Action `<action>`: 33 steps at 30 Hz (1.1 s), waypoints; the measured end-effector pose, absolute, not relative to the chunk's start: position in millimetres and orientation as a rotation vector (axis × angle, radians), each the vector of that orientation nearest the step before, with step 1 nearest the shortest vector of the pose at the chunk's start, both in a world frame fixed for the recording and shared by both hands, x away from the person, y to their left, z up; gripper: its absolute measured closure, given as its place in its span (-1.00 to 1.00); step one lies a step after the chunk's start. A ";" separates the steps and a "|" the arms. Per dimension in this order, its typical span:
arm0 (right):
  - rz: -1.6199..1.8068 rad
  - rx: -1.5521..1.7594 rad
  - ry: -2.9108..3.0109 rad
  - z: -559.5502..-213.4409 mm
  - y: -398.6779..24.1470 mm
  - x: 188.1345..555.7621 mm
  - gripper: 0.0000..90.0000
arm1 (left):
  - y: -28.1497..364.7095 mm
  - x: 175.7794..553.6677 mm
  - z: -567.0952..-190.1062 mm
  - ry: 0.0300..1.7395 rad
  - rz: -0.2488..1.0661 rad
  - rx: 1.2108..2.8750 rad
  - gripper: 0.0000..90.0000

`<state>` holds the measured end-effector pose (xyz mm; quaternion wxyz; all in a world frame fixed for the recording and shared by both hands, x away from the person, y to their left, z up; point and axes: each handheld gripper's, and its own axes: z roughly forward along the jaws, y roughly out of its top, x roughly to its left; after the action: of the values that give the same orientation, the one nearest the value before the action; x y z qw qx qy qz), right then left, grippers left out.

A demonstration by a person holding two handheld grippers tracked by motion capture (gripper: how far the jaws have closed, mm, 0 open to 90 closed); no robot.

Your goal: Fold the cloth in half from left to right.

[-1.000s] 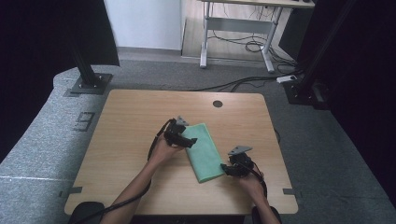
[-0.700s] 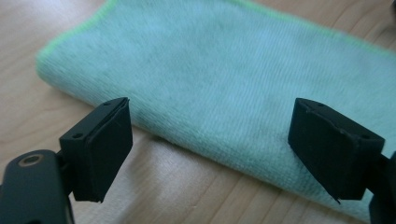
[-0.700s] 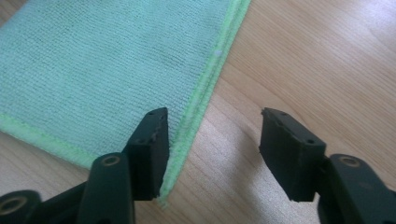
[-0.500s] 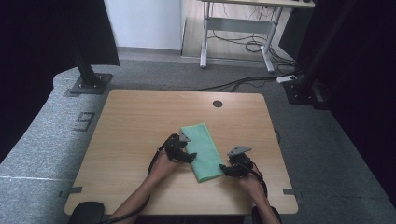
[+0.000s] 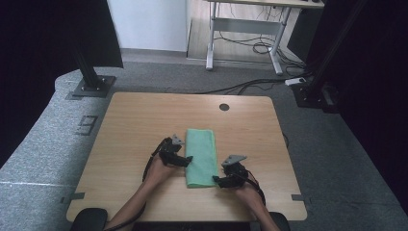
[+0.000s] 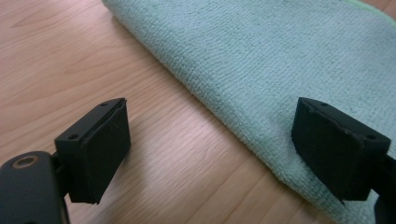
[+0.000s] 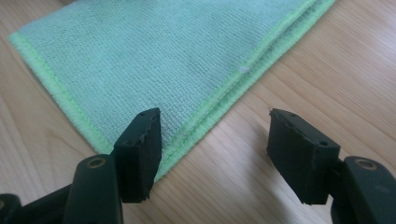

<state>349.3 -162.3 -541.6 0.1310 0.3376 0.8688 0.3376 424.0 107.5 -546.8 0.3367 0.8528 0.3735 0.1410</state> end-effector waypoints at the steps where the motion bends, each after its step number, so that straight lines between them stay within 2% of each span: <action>1: 0.984 0.971 2.529 -541.8 -159.7 349.1 -0.23 | 109.5 423.8 -546.6 0.979 0.368 2.223 -0.73; 10: 1.006 0.941 2.530 -543.5 -136.5 347.9 -0.30 | 128.3 426.3 -548.2 1.017 0.375 2.192 -0.76; 20: 0.998 0.938 2.513 -541.7 -135.5 346.9 -0.39 | 131.7 417.7 -537.9 0.982 0.395 2.176 -0.75; 26: 1.049 0.996 2.437 -529.5 -151.5 348.8 -0.55 | 152.8 390.7 -521.2 0.944 0.382 2.164 -0.77; 33: 1.043 1.054 2.374 -525.5 -173.3 352.6 -0.66 | 179.2 368.1 -526.3 0.987 0.363 2.168 -0.79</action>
<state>352.6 -173.3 -525.5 0.1704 0.3712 0.8357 0.3673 368.1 179.2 -526.3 0.3578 0.8402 0.3824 0.1405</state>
